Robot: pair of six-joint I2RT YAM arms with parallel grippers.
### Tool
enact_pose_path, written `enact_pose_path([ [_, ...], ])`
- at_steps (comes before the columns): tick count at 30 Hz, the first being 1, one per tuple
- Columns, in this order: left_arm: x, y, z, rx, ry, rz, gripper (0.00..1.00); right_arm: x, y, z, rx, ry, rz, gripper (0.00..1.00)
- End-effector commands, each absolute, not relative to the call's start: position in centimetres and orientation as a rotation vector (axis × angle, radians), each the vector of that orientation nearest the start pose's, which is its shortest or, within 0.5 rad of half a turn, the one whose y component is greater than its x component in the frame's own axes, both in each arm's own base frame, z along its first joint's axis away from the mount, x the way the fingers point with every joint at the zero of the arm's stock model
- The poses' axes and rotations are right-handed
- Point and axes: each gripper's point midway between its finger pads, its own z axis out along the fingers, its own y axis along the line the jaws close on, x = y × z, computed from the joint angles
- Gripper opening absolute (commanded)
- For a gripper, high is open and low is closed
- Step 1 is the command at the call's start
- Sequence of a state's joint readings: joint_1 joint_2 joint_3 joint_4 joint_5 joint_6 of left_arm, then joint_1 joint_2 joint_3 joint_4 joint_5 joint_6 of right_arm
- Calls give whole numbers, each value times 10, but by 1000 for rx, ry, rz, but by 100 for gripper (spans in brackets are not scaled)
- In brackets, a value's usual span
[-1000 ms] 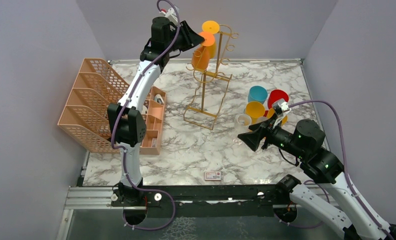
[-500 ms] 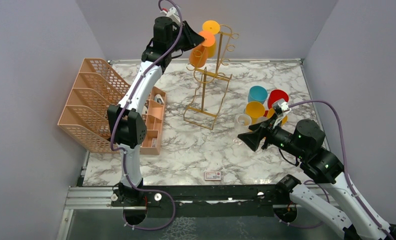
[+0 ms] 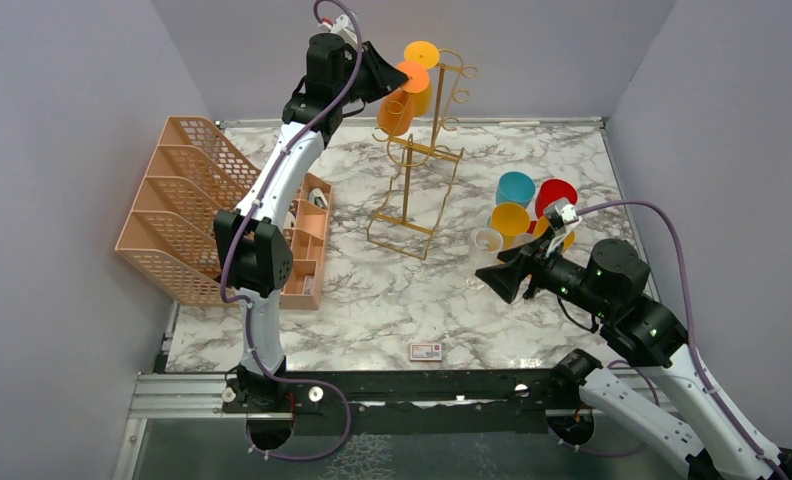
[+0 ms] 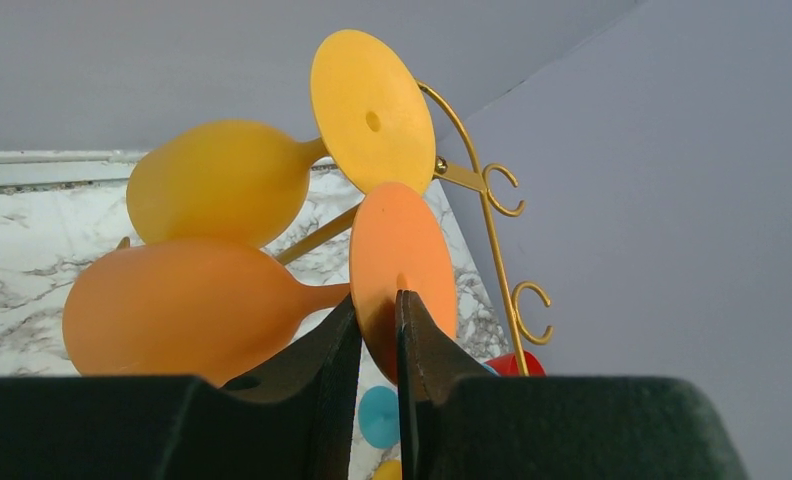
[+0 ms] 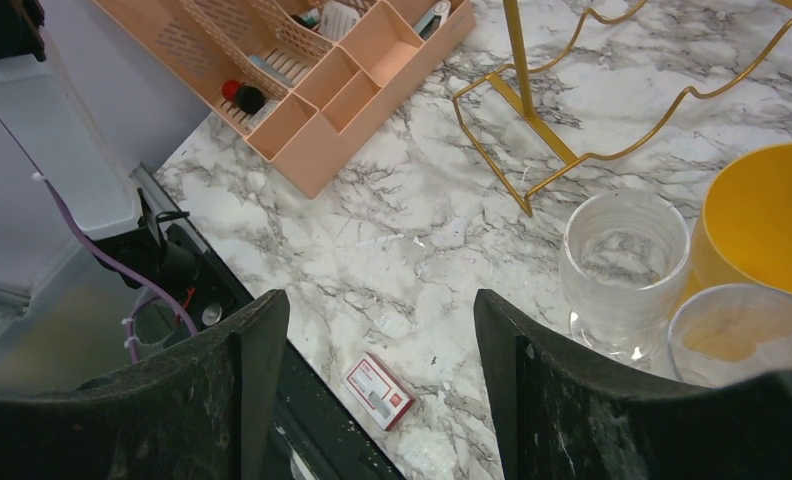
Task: Take the wine glass off the wine glass rack
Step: Pick up the wine glass from the wine rack.
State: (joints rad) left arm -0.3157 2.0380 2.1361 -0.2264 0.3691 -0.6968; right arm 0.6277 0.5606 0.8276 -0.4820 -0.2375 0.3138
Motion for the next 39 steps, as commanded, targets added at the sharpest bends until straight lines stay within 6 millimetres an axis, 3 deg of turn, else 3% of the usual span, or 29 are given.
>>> enact_pose_path([
  [1,532,-263,395,-56,1765,-1031,22,162,185,296,-471,1792,877,71],
  [5,533,-263,392,-57,1772,-1029,29,163,184,295,-470,1794,872,71],
  [16,533,-257,392,-73,1772,-993,29,162,184,297,-474,1788,875,71],
  [31,530,-254,405,-88,1746,-988,7,163,186,298,-478,1787,882,71],
  [39,527,-256,419,-114,1705,-1043,5,163,187,298,-480,1790,884,71],
])
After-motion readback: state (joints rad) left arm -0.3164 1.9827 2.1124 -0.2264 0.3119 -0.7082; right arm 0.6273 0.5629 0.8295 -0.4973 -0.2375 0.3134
